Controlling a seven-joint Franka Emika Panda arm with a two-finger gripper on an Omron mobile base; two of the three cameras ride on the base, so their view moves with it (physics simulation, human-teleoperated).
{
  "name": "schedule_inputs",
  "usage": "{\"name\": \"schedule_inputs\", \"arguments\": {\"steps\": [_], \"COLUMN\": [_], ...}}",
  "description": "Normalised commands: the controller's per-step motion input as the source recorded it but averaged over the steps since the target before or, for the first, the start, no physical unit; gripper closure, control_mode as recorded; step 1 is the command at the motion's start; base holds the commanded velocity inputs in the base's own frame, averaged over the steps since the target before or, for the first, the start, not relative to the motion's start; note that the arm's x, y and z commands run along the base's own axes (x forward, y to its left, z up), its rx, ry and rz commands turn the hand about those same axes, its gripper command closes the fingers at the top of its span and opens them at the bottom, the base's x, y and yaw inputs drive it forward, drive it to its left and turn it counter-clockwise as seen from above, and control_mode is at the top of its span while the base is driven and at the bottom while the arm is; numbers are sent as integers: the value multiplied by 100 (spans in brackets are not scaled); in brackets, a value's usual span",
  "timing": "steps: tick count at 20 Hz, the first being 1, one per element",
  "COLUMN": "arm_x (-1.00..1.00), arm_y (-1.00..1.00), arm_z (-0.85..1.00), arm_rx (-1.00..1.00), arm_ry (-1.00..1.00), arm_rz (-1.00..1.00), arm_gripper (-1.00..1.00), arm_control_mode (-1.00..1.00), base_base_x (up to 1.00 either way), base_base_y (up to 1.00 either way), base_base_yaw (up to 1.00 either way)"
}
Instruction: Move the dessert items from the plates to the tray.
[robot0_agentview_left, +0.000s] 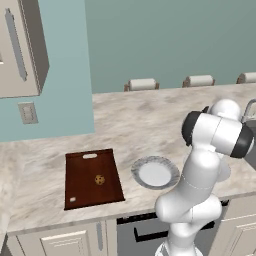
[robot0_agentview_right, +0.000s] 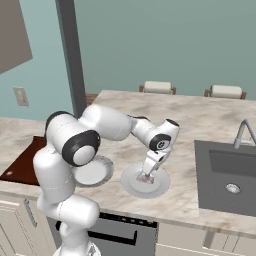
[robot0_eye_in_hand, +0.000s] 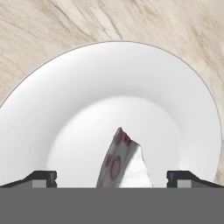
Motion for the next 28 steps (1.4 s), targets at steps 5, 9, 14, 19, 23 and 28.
{"name": "schedule_inputs", "arguments": {"steps": [5, 9, 14, 19, 23, 28], "arm_x": [-1, 0, 0, 0, 0, 3], "arm_y": [0, 0, 0, 0, 0, 4], "arm_z": [-4, -7, -11, -20, -32, -9], "arm_rx": [0, 0, 0, 0, -1, 0], "arm_ry": [0, 0, -1, -5, -11, -11], "arm_rz": [0, 0, 0, 0, 0, 0], "arm_gripper": [-100, -100, -100, -100, -100, 100], "arm_control_mode": [-100, -100, -100, -100, -100, -100], "base_base_x": [0, 0, 0, 0, 0, 0], "base_base_y": [0, 0, 0, 0, 0, 0], "base_base_yaw": [0, 0, 0, 0, 0, 0]}}
